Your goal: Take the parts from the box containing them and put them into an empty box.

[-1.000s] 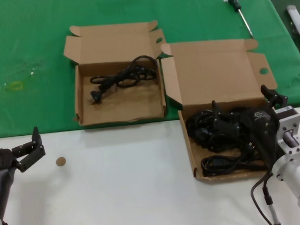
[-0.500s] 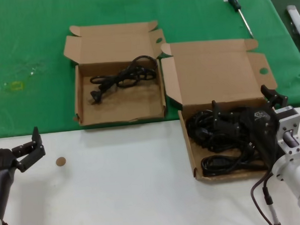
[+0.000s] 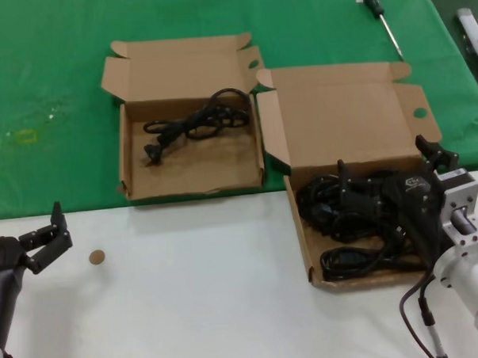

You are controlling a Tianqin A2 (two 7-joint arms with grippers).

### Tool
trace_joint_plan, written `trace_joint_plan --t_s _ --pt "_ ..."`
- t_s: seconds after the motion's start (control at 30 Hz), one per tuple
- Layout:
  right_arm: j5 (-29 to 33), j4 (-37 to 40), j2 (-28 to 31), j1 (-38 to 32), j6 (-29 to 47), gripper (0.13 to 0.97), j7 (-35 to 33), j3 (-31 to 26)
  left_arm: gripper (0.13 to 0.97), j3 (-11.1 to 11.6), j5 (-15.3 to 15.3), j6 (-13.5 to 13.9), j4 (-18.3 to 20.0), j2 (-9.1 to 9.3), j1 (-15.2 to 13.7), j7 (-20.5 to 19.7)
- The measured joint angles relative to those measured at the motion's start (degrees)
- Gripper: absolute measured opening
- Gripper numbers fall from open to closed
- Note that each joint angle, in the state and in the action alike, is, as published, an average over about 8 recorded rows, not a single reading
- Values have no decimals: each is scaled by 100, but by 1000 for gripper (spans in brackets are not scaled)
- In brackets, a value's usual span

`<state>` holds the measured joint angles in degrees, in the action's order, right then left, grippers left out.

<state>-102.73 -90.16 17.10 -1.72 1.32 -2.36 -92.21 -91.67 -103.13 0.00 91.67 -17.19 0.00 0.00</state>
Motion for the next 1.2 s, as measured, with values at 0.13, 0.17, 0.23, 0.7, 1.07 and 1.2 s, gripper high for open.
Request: trace_joint_plan --t_s 0.13,0.17,0.23,0.7,1.07,1.2 --pt "0 0 0 0 0 966 0 0 966 0 0 0 0 0 0 0" --pt "0 0 0 0 0 966 0 0 966 0 0 0 0 0 0 0" --pt "0 0 0 0 0 966 0 0 966 0 0 0 0 0 0 0" --pt "0 0 0 0 0 966 0 0 966 0 0 0 0 0 0 0" --pt "0 0 0 0 0 966 0 0 966 0 0 0 0 0 0 0" --pt "0 0 0 0 0 966 0 0 966 0 0 0 0 0 0 0"
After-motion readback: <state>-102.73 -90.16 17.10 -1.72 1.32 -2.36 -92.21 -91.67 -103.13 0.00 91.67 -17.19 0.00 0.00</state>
